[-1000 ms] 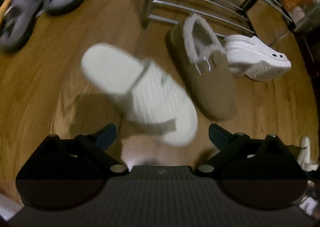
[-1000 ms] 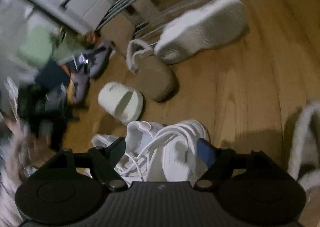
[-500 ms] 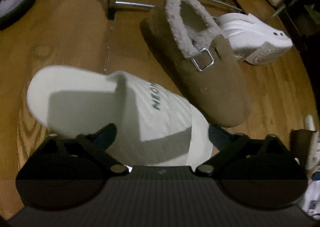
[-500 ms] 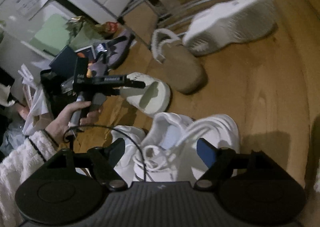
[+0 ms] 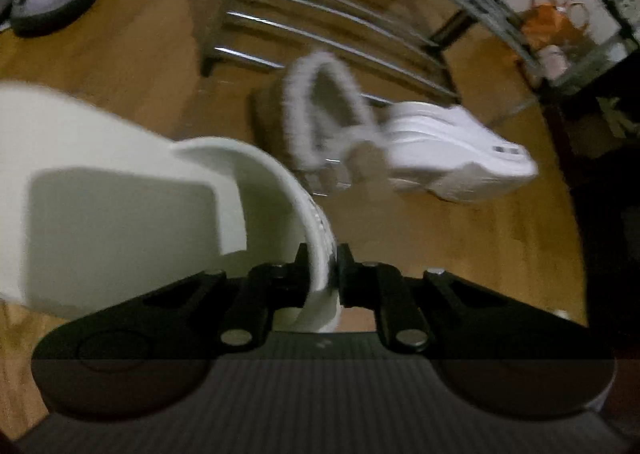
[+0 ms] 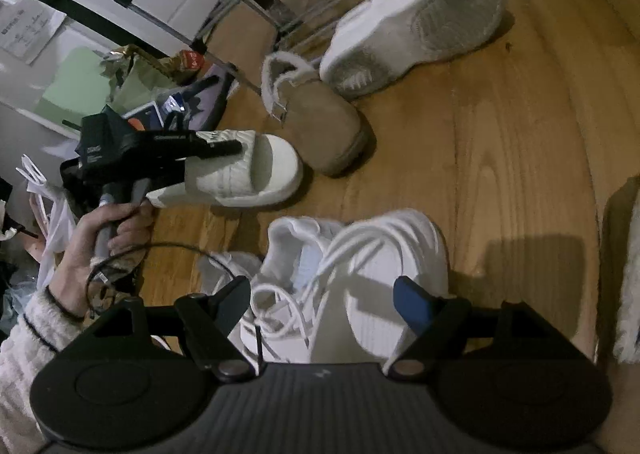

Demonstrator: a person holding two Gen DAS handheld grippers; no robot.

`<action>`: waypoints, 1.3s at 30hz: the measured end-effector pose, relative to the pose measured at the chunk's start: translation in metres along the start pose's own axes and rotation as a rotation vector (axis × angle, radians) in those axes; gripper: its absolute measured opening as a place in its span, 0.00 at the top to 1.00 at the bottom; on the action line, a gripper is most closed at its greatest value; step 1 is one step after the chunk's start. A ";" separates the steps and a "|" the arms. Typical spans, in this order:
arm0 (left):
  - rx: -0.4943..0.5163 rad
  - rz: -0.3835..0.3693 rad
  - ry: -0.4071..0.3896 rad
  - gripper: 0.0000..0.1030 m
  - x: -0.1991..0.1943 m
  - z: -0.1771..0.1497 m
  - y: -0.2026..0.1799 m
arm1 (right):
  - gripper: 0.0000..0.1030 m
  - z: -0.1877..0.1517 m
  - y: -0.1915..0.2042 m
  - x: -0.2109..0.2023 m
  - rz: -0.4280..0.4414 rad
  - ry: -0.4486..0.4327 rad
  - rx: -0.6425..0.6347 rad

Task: Organize scattered shoes
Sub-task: 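Carry the NEON slide with the left gripper beside the other NEON slide and open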

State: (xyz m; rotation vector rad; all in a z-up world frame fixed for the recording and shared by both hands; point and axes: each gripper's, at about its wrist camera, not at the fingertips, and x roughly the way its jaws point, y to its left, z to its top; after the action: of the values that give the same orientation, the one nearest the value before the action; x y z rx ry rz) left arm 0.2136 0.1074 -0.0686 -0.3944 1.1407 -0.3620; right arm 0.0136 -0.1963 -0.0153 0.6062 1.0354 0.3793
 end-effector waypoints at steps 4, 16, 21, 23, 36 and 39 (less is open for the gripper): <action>0.024 -0.116 -0.017 0.89 -0.011 -0.009 -0.038 | 0.22 -0.001 -0.009 -0.013 0.009 -0.043 0.028; 0.218 -0.482 0.181 0.82 0.072 -0.074 -0.218 | 0.22 0.003 -0.072 -0.111 0.009 -0.262 0.182; 0.317 -0.553 0.279 0.75 0.107 -0.118 -0.304 | 0.18 -0.026 -0.108 -0.168 -0.066 -0.349 0.225; 0.349 -0.517 0.302 0.55 0.122 -0.134 -0.326 | 0.16 -0.037 -0.128 -0.179 -0.105 -0.372 0.262; 0.511 -0.138 0.194 0.15 0.123 -0.178 -0.388 | 0.16 -0.068 -0.211 -0.159 -0.111 -0.324 0.429; 0.485 -0.125 0.157 0.07 0.107 -0.175 -0.370 | 0.16 -0.066 -0.205 -0.160 -0.102 -0.343 0.410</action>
State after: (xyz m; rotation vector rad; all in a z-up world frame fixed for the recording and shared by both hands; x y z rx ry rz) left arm 0.0639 -0.2871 -0.0406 -0.0095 1.1392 -0.7699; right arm -0.1173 -0.4267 -0.0599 0.9451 0.8106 -0.0338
